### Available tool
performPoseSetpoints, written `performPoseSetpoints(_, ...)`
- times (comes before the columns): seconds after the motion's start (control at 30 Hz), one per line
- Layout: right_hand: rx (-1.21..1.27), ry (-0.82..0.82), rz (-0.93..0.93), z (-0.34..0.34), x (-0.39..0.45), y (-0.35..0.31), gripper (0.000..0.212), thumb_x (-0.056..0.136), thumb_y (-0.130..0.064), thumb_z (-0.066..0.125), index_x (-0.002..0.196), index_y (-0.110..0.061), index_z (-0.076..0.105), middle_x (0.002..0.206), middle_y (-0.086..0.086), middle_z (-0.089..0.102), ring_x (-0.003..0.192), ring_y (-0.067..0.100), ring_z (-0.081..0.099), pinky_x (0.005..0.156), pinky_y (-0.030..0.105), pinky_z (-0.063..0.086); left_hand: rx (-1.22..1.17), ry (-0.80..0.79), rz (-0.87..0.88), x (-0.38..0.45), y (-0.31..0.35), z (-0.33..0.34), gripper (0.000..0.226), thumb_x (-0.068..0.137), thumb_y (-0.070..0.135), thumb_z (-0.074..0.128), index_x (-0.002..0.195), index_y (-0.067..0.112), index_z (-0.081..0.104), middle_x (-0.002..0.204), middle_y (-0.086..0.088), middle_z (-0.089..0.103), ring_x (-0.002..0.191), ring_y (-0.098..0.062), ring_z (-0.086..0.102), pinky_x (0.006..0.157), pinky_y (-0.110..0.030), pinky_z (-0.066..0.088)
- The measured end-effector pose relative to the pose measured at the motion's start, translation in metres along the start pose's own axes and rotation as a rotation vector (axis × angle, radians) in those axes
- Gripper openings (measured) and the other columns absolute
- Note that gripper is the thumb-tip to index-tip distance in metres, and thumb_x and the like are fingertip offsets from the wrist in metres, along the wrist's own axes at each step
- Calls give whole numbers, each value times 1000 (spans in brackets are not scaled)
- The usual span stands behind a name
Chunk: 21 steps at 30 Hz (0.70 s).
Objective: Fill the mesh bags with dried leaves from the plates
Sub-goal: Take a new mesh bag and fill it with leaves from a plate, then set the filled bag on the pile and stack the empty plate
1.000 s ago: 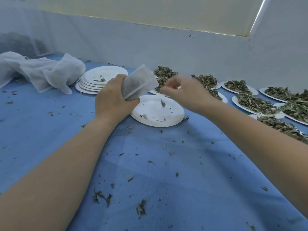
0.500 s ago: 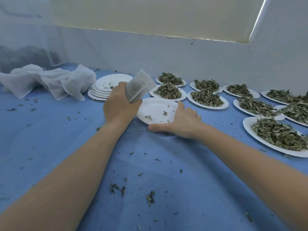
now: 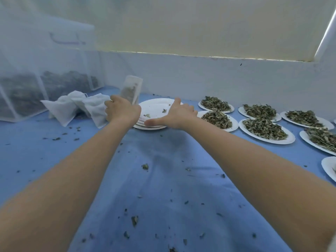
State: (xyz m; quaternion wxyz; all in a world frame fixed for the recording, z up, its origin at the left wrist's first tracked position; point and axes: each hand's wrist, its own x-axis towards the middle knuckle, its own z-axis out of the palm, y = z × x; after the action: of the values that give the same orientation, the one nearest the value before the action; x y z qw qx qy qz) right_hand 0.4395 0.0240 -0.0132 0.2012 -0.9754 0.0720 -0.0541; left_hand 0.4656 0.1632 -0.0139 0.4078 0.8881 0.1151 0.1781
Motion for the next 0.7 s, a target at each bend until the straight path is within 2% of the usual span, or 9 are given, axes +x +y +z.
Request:
performPoseSetpoints(0.17,78,-20,83,23,49,-20,139,45,-85,64,149,-16,2,145,17,25,134,30,21,104,36,28,127,-74,91,41,-25,6,70,87,11,57,139,-2,12,138,-26,28,124,-38,36,94,-38,34)
performPoseSetpoints(0.27,22,-47,121,35,66,-22,137,45,-88,60,149,-17,6,144,15,24,132,29,23,103,34,28,282,-59,167,60,-39,13,59,89,12,55,136,2,20,133,-24,35,119,-37,43,83,-34,31)
performPoseSetpoints(0.33,-69,-43,135,41,73,-21,131,50,-89,55,148,-15,11,146,16,24,133,31,23,104,35,26,379,-35,192,66,-45,18,54,89,12,54,133,5,24,131,-21,38,118,-35,44,88,-36,31)
performPoseSetpoints(0.43,-137,9,102,46,76,-18,115,62,-86,49,145,-12,21,147,17,21,134,33,22,106,38,22,484,28,207,66,-44,24,58,86,7,55,135,8,24,131,-19,37,121,-34,41,95,-39,31)
performPoseSetpoints(0.57,-213,23,-14,44,65,-15,111,68,-85,43,148,-12,15,153,17,9,140,33,11,112,43,14,538,102,275,54,-34,27,78,83,9,59,143,5,11,137,-21,28,121,-34,35,96,-36,32)
performPoseSetpoints(0.63,-211,33,-45,36,54,-15,105,73,-81,43,147,-12,18,151,16,15,138,31,14,111,42,17,574,129,362,42,-28,26,78,82,12,58,144,4,10,138,-21,26,120,-33,33,97,-35,31)
performPoseSetpoints(0.7,-190,53,-77,23,38,-16,94,78,-76,44,144,-12,24,146,14,24,134,30,21,106,40,22,616,141,420,24,-22,21,72,82,17,58,140,5,17,137,-19,28,120,-32,32,98,-36,29)
